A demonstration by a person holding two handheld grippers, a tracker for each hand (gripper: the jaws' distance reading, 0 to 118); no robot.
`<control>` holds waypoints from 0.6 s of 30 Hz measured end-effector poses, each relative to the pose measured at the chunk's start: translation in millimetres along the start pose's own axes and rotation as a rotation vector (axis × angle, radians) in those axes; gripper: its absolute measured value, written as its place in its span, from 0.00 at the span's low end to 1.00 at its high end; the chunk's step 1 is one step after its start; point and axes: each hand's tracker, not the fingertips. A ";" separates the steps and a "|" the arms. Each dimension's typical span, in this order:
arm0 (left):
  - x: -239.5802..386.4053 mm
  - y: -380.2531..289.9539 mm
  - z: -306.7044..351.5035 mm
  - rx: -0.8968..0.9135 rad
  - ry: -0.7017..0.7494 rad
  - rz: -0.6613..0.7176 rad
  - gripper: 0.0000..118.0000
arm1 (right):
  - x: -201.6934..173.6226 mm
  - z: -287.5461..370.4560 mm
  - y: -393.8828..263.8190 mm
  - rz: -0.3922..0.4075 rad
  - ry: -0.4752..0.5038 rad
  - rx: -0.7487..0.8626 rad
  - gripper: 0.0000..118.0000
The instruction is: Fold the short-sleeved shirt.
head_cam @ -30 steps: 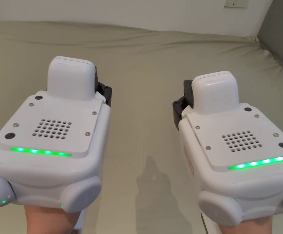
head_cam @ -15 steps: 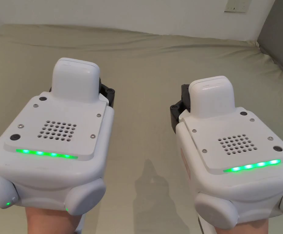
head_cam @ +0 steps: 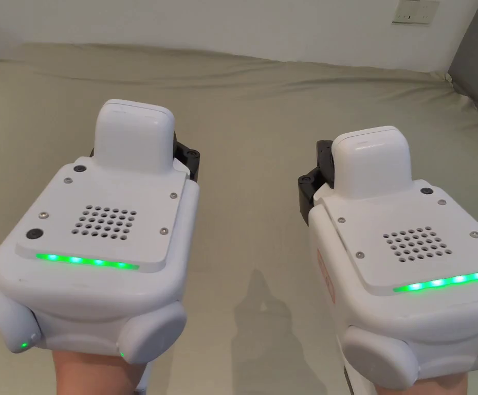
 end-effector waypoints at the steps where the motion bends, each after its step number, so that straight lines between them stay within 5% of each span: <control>1: -0.1 -0.4 0.2 -0.002 -0.001 -0.004 0.00 | 0.0 0.0 0.1 -0.001 0.001 0.000 0.00; 18: -2.7 -2.3 -0.7 -0.011 0.002 -0.015 0.00 | -1.4 -1.9 -0.3 -0.011 -0.002 0.004 0.00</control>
